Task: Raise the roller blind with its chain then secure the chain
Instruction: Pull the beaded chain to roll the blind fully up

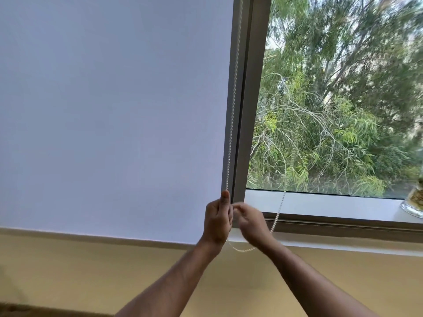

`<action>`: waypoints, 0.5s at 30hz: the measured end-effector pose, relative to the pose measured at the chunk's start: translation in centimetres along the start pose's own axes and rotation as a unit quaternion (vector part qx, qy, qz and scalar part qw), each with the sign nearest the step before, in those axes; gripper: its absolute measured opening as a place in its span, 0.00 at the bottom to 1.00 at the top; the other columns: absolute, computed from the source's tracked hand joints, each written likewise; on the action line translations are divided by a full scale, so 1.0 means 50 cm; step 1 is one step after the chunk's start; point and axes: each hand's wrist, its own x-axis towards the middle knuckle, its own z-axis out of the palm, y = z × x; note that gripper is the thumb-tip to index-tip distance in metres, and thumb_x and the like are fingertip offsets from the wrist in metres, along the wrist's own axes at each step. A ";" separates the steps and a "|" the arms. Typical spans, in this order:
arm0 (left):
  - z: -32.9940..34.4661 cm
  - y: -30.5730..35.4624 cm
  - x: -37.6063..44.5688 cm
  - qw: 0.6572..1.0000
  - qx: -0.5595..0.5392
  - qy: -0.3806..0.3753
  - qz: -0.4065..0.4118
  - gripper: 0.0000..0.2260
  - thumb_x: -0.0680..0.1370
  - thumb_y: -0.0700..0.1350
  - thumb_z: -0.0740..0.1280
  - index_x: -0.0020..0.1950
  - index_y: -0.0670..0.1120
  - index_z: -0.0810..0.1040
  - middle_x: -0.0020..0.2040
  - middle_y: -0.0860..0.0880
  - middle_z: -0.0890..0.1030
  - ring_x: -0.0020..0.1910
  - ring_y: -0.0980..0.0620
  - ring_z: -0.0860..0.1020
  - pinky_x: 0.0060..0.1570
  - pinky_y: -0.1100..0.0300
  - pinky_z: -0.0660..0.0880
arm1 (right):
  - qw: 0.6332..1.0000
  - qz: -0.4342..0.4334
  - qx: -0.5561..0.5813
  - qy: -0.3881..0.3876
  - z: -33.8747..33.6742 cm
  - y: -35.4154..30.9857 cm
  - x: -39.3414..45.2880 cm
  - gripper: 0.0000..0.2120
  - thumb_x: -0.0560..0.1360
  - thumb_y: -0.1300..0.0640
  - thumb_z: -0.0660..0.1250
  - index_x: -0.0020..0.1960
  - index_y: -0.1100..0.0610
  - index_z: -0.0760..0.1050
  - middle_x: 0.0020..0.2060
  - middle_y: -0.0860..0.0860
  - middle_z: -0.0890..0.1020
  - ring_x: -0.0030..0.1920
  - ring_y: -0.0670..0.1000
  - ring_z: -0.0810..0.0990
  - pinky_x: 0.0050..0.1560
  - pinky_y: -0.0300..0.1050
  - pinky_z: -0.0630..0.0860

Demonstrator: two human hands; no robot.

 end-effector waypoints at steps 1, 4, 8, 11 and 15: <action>0.000 -0.008 -0.004 1.000 0.002 -0.001 -0.006 0.26 0.80 0.60 0.57 0.26 0.49 0.63 0.21 0.49 0.61 0.20 0.53 0.58 0.24 0.61 0.54 | 0.997 0.021 0.076 0.023 -0.014 -0.021 0.009 0.11 0.83 0.62 0.62 0.54 0.56 0.84 0.49 0.50 0.87 0.51 0.50 0.84 0.53 0.46 0.79; -0.003 -0.031 -0.014 1.000 0.015 -0.006 -0.021 0.26 0.83 0.59 0.56 0.28 0.48 0.66 0.23 0.49 0.62 0.21 0.52 0.59 0.25 0.58 0.56 | 0.945 0.031 0.326 0.026 -0.056 -0.092 0.025 0.12 0.86 0.60 0.59 0.55 0.55 0.82 0.49 0.54 0.87 0.54 0.54 0.85 0.57 0.46 0.81; 0.007 -0.045 -0.019 0.998 0.024 -0.014 -0.048 0.25 0.82 0.58 0.56 0.26 0.48 0.64 0.23 0.47 0.62 0.20 0.53 0.59 0.25 0.58 0.55 | 0.901 -0.060 0.429 0.015 -0.073 -0.176 0.032 0.12 0.86 0.62 0.56 0.58 0.60 0.79 0.38 0.52 0.84 0.39 0.50 0.83 0.41 0.43 0.81; 0.019 -0.054 -0.017 0.997 0.042 -0.024 -0.057 0.24 0.84 0.52 0.56 0.28 0.48 0.65 0.23 0.47 0.62 0.21 0.53 0.59 0.26 0.57 0.54 | 0.911 -0.109 0.390 0.076 -0.048 -0.189 0.022 0.14 0.86 0.68 0.55 0.49 0.57 0.76 0.28 0.49 0.68 0.27 0.47 0.64 0.27 0.39 0.61; 0.007 -0.070 -0.011 0.992 0.074 -0.069 -0.078 0.19 0.85 0.46 0.57 0.34 0.42 0.69 0.25 0.48 0.65 0.25 0.53 0.61 0.29 0.55 0.56 | 0.939 -0.121 0.306 0.103 -0.028 -0.166 0.016 0.18 0.83 0.71 0.56 0.42 0.52 0.72 0.30 0.49 0.68 0.31 0.51 0.64 0.31 0.41 0.62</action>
